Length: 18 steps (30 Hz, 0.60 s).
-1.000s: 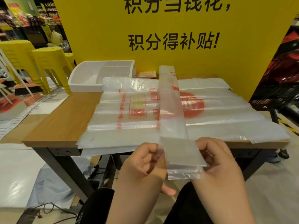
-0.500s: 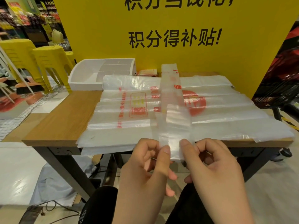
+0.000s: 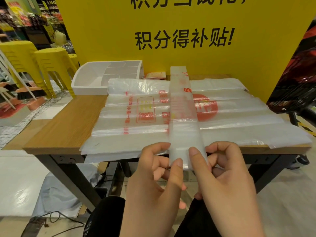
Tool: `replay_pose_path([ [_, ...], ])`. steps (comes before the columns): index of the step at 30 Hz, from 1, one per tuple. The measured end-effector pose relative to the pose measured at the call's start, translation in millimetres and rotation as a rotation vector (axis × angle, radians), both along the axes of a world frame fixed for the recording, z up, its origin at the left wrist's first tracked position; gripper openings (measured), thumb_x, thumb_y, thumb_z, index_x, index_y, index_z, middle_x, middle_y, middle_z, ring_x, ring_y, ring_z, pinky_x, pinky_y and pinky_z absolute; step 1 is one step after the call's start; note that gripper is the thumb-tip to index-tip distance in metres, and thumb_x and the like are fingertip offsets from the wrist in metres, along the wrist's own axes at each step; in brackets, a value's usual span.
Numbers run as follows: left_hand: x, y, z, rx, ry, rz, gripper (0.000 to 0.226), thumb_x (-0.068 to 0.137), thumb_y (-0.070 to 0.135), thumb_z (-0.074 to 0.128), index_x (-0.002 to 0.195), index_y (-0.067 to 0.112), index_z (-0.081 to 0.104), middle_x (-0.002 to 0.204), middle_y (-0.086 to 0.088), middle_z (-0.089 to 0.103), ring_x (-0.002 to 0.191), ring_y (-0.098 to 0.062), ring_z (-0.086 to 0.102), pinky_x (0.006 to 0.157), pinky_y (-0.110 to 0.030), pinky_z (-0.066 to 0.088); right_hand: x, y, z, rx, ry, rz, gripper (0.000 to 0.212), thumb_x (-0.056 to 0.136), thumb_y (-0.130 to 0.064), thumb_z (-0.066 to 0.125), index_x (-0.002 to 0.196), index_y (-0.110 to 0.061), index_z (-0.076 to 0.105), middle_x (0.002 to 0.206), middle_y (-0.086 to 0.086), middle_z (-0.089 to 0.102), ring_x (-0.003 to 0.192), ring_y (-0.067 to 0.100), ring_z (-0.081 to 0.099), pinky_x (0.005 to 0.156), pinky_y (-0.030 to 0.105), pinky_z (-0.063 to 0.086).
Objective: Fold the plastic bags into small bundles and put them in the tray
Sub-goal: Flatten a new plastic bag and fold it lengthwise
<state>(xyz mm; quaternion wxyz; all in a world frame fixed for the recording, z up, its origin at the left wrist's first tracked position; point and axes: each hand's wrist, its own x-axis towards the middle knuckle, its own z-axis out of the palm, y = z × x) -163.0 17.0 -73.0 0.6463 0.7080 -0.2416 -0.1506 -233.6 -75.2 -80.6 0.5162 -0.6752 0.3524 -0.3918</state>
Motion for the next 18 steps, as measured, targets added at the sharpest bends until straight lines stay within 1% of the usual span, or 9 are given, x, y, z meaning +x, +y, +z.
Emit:
replay_pose_path([
  [2,-1,-1,0,0.009,0.005,-0.01,0.019,0.09,0.026,0.066,0.101,0.041,0.06,0.079,-0.002,0.068,0.059,-0.013,0.068,0.043,-0.028,0.055,1,0,0,0.008,0.004,0.012,0.03,0.072,-0.058,0.071,0.089,-0.046,0.05,0.066,-0.002,0.063,0.056,0.015,0.064,0.058,0.049,0.059],
  [4,-1,-1,0,0.014,0.006,-0.025,0.014,0.091,0.025,0.064,0.097,0.038,0.062,0.075,-0.004,0.068,0.056,-0.013,0.067,0.044,-0.025,0.054,1,0,0,0.027,0.002,0.022,0.03,0.076,-0.051,0.073,0.092,-0.046,0.049,0.068,-0.004,0.067,0.057,0.014,0.066,0.059,0.049,0.059],
  [6,-1,-3,0,0.015,0.006,-0.036,0.015,0.093,0.023,0.063,0.094,0.038,0.063,0.073,-0.001,0.069,0.057,-0.012,0.067,0.044,-0.027,0.055,2,0,0,0.056,-0.027,0.03,0.03,0.076,-0.048,0.075,0.093,-0.046,0.05,0.068,0.001,0.067,0.055,0.016,0.065,0.059,0.048,0.059],
  [8,1,-3,0,0.014,0.002,-0.041,0.02,0.093,0.02,0.062,0.089,0.04,0.064,0.072,0.0,0.07,0.057,-0.011,0.067,0.045,-0.031,0.056,1,1,1,0.113,-0.084,0.053,0.028,0.076,-0.048,0.072,0.096,-0.047,0.052,0.063,0.006,0.062,0.052,0.019,0.061,0.056,0.045,0.058],
  [11,3,-4,1,0.012,0.024,-0.057,0.023,0.095,0.021,0.059,0.086,0.041,0.064,0.071,-0.002,0.07,0.055,-0.011,0.065,0.046,-0.033,0.056,-1,0,0,0.164,-0.142,0.093,0.02,0.089,-0.034,0.064,0.104,-0.042,0.055,0.062,0.008,0.059,0.048,0.022,0.057,0.051,0.038,0.052],
  [13,3,-5,2,0.001,0.055,-0.064,0.018,0.095,0.024,0.059,0.087,0.039,0.065,0.07,-0.003,0.069,0.055,-0.012,0.064,0.046,-0.035,0.056,-2,0,-1,0.164,-0.15,0.114,0.021,0.094,-0.024,0.06,0.106,-0.04,0.055,0.062,0.007,0.06,0.049,0.02,0.059,0.053,0.036,0.052],
  [15,3,-7,3,-0.008,0.086,-0.077,0.016,0.094,0.027,0.06,0.087,0.04,0.065,0.071,-0.003,0.069,0.056,-0.012,0.065,0.046,-0.036,0.056,-2,0,-1,0.205,-0.18,0.132,0.022,0.096,-0.017,0.059,0.108,-0.035,0.057,0.061,0.005,0.059,0.049,0.015,0.06,0.049,0.029,0.051],
  [17,3,-10,4,-0.016,0.123,-0.089,0.018,0.094,0.025,0.062,0.084,0.039,0.066,0.07,-0.005,0.069,0.056,-0.014,0.064,0.046,-0.038,0.057,-1,-1,-2,0.248,-0.203,0.152,0.02,0.096,-0.015,0.058,0.108,-0.032,0.059,0.06,0.007,0.057,0.048,0.012,0.059,0.046,0.023,0.049],
  [18,4,-10,4,-0.018,0.145,-0.092,0.02,0.095,0.023,0.062,0.082,0.037,0.067,0.069,-0.005,0.068,0.054,-0.016,0.063,0.047,-0.039,0.058,0,-1,-3,0.253,-0.204,0.158,0.019,0.096,-0.017,0.058,0.108,-0.032,0.06,0.061,0.008,0.055,0.049,0.013,0.059,0.047,0.024,0.049],
])
